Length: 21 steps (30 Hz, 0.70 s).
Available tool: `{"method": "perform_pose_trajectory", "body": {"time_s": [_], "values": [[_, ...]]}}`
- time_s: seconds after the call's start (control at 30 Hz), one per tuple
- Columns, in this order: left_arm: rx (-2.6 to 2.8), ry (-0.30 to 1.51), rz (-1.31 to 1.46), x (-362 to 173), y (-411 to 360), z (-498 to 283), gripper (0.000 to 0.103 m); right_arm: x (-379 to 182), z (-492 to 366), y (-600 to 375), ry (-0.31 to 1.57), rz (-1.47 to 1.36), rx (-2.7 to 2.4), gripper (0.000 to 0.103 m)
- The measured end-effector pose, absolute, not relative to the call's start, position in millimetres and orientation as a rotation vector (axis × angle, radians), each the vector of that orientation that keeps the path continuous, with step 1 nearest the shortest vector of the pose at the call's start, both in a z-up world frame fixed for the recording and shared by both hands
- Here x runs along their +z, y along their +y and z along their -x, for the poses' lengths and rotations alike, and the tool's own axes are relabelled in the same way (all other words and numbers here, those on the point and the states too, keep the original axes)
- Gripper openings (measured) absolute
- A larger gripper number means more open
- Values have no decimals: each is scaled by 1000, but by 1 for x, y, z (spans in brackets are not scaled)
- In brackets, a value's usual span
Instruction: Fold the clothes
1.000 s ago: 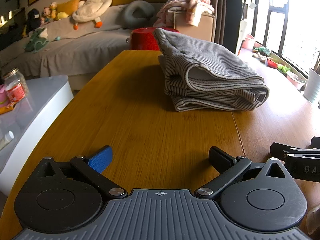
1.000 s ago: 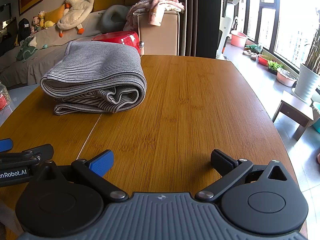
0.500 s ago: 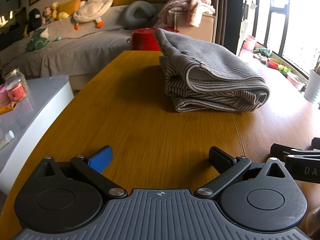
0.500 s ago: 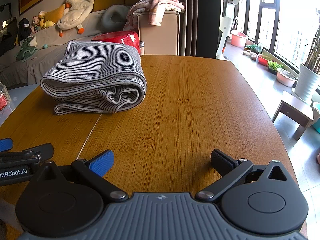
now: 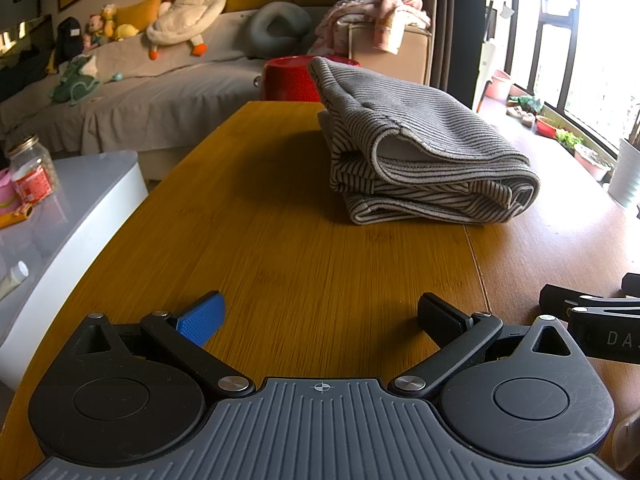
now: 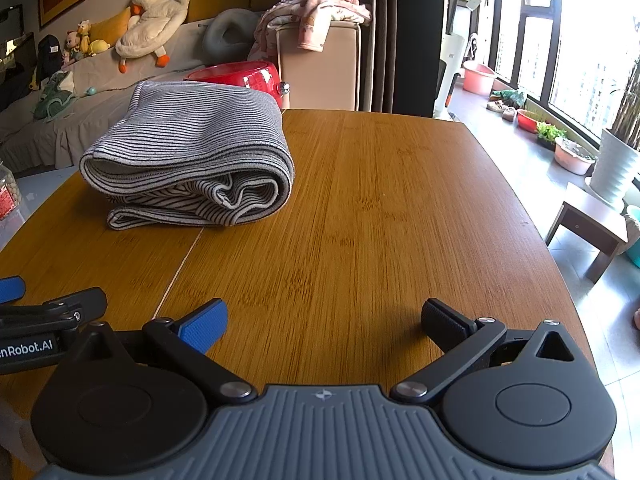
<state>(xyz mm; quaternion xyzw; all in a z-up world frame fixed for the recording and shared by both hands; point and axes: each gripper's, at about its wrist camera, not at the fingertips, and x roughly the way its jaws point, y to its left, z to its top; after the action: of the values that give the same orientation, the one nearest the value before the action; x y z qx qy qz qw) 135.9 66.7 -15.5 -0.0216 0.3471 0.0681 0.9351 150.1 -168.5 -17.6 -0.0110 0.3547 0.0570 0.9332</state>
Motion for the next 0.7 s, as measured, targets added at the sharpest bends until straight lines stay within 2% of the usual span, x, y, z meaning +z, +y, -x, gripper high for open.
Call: {"method": "perform_pose_trajectory", "body": {"time_s": [0.7], "values": [[139,710,44,-15,67,-135,103,-17,-149,-168,726,22,116,103]]}}
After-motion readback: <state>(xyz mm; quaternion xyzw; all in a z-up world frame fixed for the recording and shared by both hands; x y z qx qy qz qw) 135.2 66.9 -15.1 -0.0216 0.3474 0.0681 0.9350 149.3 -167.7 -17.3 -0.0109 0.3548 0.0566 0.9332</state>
